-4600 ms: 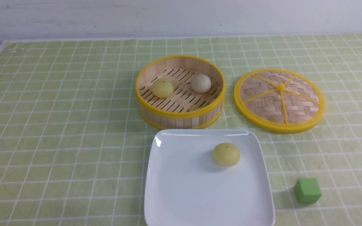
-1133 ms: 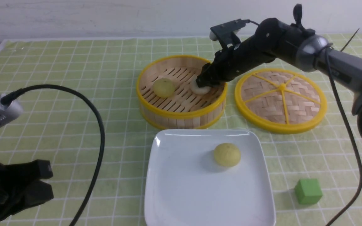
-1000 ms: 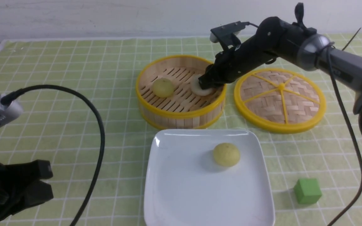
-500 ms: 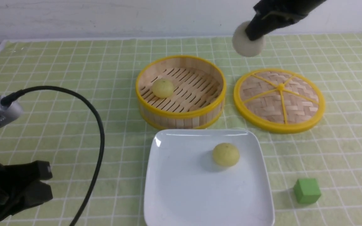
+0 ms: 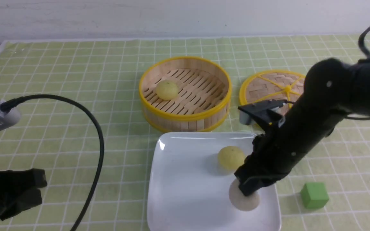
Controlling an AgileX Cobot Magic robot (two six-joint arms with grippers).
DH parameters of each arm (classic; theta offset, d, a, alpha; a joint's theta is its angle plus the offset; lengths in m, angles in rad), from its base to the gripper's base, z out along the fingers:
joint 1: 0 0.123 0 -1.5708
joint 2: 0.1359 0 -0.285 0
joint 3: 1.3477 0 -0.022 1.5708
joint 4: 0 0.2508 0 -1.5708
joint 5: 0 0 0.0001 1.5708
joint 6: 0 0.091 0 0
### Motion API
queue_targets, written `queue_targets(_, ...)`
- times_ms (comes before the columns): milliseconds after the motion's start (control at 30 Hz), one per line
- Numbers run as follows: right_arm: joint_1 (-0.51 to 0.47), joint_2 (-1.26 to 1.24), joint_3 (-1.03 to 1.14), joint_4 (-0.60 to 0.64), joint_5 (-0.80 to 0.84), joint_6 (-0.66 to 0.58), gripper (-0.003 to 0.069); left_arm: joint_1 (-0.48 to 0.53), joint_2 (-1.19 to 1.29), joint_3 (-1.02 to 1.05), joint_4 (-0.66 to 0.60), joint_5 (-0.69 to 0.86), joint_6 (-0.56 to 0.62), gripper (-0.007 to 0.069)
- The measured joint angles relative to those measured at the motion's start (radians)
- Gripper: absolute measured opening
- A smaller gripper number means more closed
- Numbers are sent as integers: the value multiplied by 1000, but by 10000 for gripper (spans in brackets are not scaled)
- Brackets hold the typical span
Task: Put the steamed buns into the plate on the green tablecloth.
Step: 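Move the steamed bun from the bamboo steamer onto the white plate with the right gripper, then reach into the bamboo steamer and grasp a bun with the left gripper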
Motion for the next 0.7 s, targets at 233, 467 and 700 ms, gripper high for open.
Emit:
queue_targets(233, -2, 37, -17, -18, -15, 27, 342, 0, 0, 0, 16, -19, 0, 127)
queue_targets(467, -78, -10, -177, -184, 256, 68, 598, 0, 6, 21, 13, -80, -38, 139)
queue_targets(700, -154, -88, -229, -254, 398, 76, 428, 0, 70, 21, 4, -113, -41, 142)
